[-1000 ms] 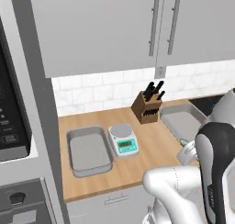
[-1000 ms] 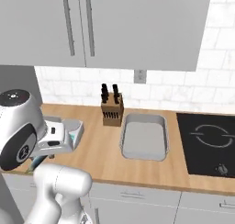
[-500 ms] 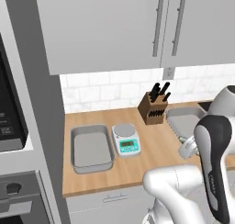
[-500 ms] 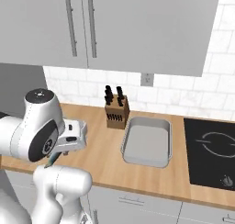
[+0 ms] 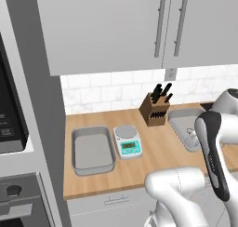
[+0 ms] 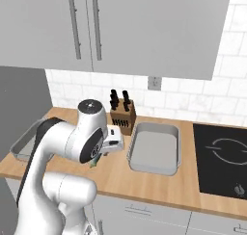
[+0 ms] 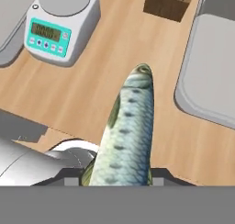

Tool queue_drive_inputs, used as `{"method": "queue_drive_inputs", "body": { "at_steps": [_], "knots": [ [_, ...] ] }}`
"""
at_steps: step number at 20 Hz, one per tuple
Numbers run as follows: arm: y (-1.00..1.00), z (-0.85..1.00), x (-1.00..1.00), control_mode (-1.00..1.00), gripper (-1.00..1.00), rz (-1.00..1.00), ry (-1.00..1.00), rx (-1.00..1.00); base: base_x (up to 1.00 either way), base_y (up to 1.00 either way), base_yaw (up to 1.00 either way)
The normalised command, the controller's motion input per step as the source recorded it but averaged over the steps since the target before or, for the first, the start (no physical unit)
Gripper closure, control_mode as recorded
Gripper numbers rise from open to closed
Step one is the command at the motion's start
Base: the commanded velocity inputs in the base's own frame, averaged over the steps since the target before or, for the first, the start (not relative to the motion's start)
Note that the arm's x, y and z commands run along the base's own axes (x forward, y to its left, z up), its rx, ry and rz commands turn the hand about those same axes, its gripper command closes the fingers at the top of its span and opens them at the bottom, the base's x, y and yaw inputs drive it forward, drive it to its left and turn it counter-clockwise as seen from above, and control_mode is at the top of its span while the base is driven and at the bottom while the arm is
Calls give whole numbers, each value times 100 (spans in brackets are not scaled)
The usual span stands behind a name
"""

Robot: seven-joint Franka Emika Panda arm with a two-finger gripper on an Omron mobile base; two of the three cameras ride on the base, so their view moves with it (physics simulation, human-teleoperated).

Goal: Place one carrot and one fish in each tupperware on the nearby counter, to pack two identical lunches.

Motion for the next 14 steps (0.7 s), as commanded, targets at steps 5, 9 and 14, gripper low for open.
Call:
{"method": "queue_drive_inputs", "body": {
  "at_steps": [5,9,14],
  "knots": [
    [-83,-43,89,-100,100,-7,3,0,0,0,0],
    [-73,-26,88,-100,100,-9,2,0,0,0,0],
    [-32,-10,80,-100,100,-4,2,3,0,0,0]
  ]
}}
